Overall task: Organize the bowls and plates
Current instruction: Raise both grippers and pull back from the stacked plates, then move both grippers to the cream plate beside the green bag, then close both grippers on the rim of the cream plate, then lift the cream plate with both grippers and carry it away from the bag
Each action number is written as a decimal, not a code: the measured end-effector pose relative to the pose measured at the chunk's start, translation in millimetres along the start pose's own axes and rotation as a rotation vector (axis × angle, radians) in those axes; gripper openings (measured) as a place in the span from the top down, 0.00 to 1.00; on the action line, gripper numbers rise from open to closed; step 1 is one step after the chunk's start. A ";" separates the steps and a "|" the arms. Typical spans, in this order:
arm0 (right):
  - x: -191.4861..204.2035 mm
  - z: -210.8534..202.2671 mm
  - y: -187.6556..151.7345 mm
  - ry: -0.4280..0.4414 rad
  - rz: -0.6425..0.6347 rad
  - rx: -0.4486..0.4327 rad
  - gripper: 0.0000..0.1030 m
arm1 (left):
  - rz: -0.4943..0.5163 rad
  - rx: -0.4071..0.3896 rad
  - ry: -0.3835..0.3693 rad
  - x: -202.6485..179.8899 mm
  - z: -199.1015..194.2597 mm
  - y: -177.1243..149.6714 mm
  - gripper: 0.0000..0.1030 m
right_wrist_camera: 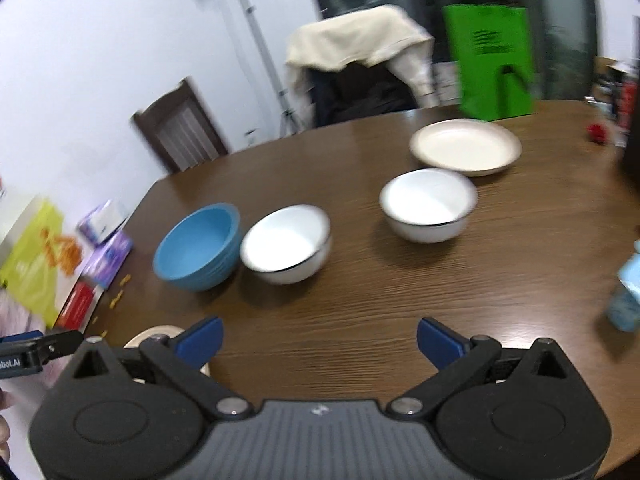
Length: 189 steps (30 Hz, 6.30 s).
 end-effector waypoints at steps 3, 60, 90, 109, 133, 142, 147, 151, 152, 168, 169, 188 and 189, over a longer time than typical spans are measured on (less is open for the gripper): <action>-23.5 -26.9 6.6 -0.045 0.022 -0.043 0.00 | 0.005 -0.036 -0.057 -25.0 -5.3 9.0 0.00; -134.3 55.1 188.5 -0.215 -0.080 0.101 0.00 | 0.031 0.078 -0.072 -163.1 155.1 207.1 0.00; -223.4 221.0 315.2 -0.377 0.097 0.135 0.03 | 0.133 0.210 -0.126 -218.3 377.5 306.5 0.00; -252.1 293.9 331.8 -0.372 0.163 0.225 0.26 | 0.082 0.350 -0.159 -218.5 459.7 290.6 0.09; -262.9 331.5 322.4 -0.313 0.216 0.276 0.79 | 0.026 0.403 -0.317 -246.8 483.8 280.7 0.76; -264.5 330.5 322.4 -0.296 0.221 0.261 0.86 | 0.059 0.373 -0.323 -256.0 482.5 283.2 0.87; -261.8 328.8 321.5 -0.301 0.208 0.252 0.85 | 0.062 0.363 -0.317 -257.0 483.2 283.7 0.87; -260.5 327.5 319.8 -0.301 0.199 0.244 0.85 | 0.081 0.353 -0.302 -259.1 483.6 284.5 0.87; -259.8 327.2 319.1 -0.303 0.193 0.243 0.85 | 0.088 0.351 -0.298 -259.8 482.9 284.6 0.87; -256.4 326.3 315.3 -0.310 0.186 0.241 0.85 | 0.110 0.330 -0.286 -261.2 479.9 285.4 0.87; -256.4 326.1 315.3 -0.311 0.186 0.240 0.85 | 0.111 0.327 -0.286 -261.5 478.7 286.2 0.87; -250.0 295.0 325.9 -0.304 0.183 0.188 0.85 | 0.136 0.271 -0.291 -261.3 440.5 306.6 0.87; -248.7 291.0 326.7 -0.303 0.182 0.183 0.85 | 0.138 0.266 -0.290 -261.2 437.3 308.2 0.87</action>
Point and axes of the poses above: each gripper's, at about its wrist camera, not at the fingertips, and z roughly the way its jaws point, x to its left, y to its top, the point moved 9 cm from there along z, roughly the way its jaws point, and after that the axes turned 14 degrees about z, right-handed, at the moved point
